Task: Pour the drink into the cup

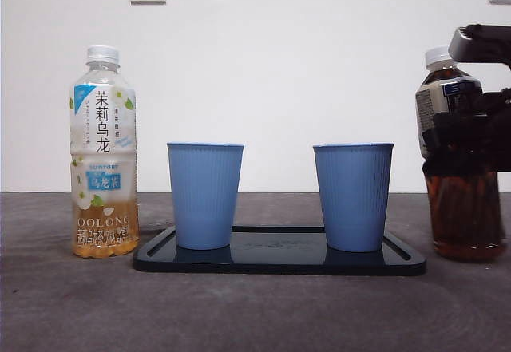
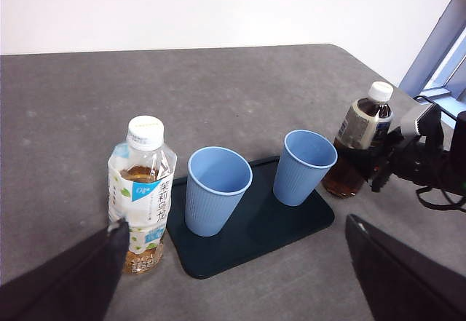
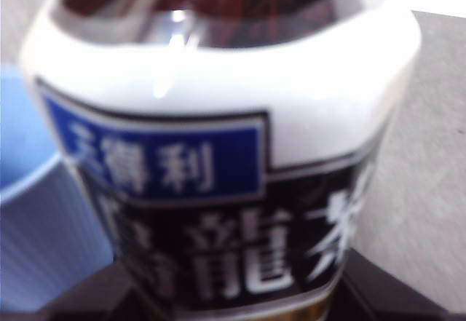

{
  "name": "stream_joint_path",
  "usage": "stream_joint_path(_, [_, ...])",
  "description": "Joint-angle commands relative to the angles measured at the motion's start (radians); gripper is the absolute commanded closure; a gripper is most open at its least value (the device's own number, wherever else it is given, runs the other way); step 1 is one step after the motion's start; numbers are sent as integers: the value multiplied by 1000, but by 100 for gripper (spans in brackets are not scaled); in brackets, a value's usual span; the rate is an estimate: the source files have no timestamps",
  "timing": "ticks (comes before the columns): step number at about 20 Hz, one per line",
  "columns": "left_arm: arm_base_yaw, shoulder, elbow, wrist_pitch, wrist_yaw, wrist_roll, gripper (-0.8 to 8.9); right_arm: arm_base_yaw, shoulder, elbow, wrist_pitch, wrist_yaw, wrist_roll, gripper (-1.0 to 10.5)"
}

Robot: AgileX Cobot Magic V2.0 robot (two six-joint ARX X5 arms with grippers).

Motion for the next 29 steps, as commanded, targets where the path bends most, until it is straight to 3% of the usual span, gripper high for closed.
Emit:
stream_joint_path(1, [-3,1,5,12,0,20,355,29,-73,78,-122,57,-72,807])
stream_joint_path(4, [-3,1,5,13,-1,31,355,91,-146,179,-378,172,-143,807])
stream_joint_path(9, [-3,1,5,40,-1,42,355,247,-155,390,-689,403,-365,807])
stream_joint_path(15, [-3,1,5,38,-1,38,355,320,-155,494,-855,687,-628,807])
stream_joint_path(20, [-3,1,5,40,-1,34,355,333,-143,494,-900,767,-748,807])
stream_joint_path(25, [-3,1,5,42,-1,26,355,363,-101,494,-901,891,-936,807])
stream_joint_path(29, [-3,1,5,40,-1,27,355,364,-36,494,-899,924,-976,807])
